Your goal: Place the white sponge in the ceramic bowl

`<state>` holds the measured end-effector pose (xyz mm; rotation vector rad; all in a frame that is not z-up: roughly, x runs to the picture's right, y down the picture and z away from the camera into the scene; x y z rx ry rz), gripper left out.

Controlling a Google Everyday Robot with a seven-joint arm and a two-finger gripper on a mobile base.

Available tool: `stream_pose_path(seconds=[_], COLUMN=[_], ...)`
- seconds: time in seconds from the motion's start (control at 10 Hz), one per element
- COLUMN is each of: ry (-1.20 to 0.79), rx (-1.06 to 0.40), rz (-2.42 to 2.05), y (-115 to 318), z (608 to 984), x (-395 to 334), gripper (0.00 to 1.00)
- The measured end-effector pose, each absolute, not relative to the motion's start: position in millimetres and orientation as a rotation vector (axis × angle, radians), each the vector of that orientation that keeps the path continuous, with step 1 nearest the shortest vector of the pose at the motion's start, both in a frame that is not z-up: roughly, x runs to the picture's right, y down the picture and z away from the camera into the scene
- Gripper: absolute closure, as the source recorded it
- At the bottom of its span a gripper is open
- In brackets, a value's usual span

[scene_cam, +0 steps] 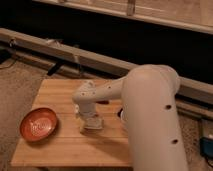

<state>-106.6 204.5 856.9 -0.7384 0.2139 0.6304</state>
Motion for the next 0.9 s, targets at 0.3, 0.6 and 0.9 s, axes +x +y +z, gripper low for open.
stream_pose_path(seconds=[0.3,0.6,0.9], ry=[0.236,0.241,0.243], rx=[-0.751,-0.735,-0.705], rz=[0.617,0.660,0.709], y=[209,200,184], z=[857,837,811], x=[-107,-91,-75], gripper=[0.48,0.79,1.00])
